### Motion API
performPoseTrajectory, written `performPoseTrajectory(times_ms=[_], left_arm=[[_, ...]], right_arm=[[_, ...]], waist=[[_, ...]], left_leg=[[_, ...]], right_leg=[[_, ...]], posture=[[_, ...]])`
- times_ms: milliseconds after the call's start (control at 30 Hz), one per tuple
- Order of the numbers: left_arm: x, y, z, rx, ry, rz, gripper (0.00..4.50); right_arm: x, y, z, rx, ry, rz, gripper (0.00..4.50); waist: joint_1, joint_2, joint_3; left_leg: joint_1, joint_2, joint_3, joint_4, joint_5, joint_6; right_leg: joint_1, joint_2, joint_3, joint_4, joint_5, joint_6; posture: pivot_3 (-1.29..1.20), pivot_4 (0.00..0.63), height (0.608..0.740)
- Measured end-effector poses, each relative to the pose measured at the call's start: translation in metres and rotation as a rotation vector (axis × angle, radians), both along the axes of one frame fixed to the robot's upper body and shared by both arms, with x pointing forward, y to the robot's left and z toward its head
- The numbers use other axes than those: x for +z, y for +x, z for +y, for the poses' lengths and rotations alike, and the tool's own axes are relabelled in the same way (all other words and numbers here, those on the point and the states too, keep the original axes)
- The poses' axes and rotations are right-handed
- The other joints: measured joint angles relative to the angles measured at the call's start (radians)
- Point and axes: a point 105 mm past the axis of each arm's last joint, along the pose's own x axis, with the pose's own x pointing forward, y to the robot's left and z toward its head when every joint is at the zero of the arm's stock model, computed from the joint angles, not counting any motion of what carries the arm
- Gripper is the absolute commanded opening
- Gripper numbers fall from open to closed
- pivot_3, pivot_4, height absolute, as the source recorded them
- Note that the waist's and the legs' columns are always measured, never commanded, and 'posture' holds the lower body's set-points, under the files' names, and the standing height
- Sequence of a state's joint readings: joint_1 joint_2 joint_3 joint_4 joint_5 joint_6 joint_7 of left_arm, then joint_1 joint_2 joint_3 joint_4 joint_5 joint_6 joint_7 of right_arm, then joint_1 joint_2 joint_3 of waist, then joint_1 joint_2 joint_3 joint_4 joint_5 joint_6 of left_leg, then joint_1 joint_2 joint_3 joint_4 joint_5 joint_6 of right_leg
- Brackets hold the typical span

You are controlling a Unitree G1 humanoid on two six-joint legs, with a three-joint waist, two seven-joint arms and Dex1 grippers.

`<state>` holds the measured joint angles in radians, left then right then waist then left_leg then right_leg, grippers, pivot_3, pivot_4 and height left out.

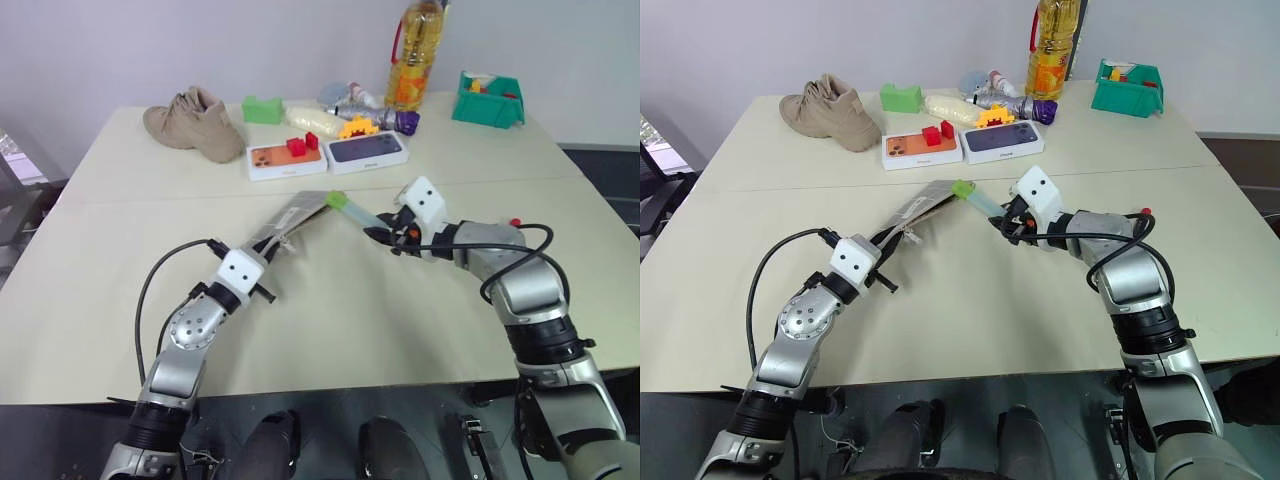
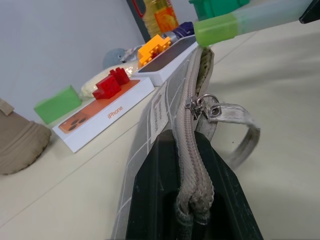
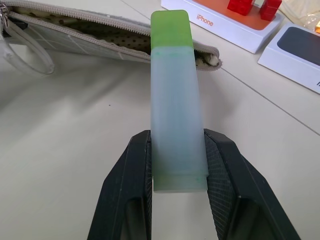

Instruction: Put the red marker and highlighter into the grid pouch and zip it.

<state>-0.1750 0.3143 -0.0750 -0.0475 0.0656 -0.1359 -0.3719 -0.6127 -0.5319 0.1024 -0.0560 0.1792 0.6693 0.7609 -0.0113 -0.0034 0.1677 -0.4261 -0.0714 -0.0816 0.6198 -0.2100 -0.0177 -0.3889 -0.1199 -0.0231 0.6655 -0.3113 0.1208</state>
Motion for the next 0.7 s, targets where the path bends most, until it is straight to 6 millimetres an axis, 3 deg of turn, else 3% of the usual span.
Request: performPoseTrajectory(times_ms=[700], left_arm=[[0.0017,-0.0036,-0.0053,-0.038,0.000,-0.005,0.00]], right_arm=[[-0.0083,-0.0024,0.0006,0.007,-0.006,0.026,0.87]], waist=[[0.000,0.000,0.000]], left_leg=[[0.000,0.000,0.000,0.000,0.000,0.000]], right_leg=[[0.000,0.000,0.000,0.000,0.000,0.000]], posture=[[0.00,0.150,0.739]])
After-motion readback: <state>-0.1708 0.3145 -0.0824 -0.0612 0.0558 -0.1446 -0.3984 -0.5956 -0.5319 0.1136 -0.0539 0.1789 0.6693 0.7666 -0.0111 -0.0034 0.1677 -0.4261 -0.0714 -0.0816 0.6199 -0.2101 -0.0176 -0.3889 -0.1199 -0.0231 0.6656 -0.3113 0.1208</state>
